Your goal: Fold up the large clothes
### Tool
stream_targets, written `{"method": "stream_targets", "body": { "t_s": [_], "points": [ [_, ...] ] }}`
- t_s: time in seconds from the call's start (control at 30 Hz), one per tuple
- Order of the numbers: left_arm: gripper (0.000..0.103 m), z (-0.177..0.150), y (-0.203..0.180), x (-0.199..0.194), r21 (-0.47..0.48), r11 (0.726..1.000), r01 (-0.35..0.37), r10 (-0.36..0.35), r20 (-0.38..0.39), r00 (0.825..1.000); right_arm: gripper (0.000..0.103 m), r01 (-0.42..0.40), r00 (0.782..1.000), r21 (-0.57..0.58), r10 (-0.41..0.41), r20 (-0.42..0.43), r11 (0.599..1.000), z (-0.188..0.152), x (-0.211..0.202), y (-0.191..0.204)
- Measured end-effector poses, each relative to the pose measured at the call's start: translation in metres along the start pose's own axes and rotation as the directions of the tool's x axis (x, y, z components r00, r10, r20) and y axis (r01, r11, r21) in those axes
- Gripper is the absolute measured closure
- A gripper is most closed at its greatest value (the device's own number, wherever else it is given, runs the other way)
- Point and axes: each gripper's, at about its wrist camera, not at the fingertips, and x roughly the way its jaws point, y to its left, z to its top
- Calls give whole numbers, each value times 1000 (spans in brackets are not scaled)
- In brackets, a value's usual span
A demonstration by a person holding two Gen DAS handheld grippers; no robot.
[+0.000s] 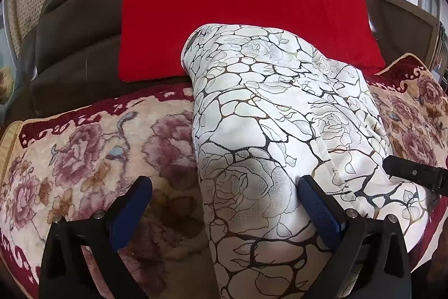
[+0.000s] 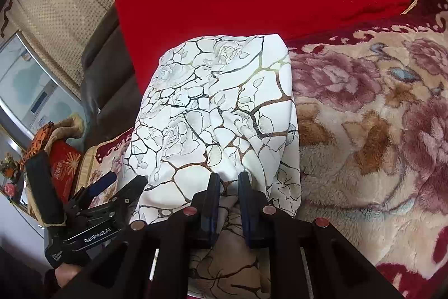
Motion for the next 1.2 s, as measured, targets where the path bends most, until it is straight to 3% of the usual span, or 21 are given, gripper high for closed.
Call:
{"method": "stream_targets", "body": {
  "t_s": [0.2,0.4,0.47,0.6,0.8,1.07,1.13,1.2],
  "points": [
    [0,1,0,-2,-3,1000,0,0,-1,1000,86,-13,1000,2,13,18,1000,2,-9,3],
    [0,5,-2,-4,5,1000,-6,6,2,1000,85,-28,990,-38,33,137,999,6,-31,11],
    [0,5,-3,-4,8,1000,-6,6,2,1000,84,-33,991,-25,36,125,999,7,-27,10],
    [0,5,-5,-2,16,1000,-10,10,1,1000,84,5,1000,13,-6,17,1000,2,3,1],
    [0,4,-4,-3,12,1000,-10,10,3,1000,84,-16,999,22,15,33,1000,3,-3,0],
    [0,7,-5,-7,24,1000,-12,12,7,1000,82,-32,985,9,30,170,999,10,-31,4],
    [0,9,-7,-9,34,999,-15,14,12,1000,82,-39,985,14,36,171,999,12,-31,3],
    [0,9,-8,-9,39,999,-16,16,15,1000,82,-39,992,17,37,120,999,11,-19,2]
  ]
}}
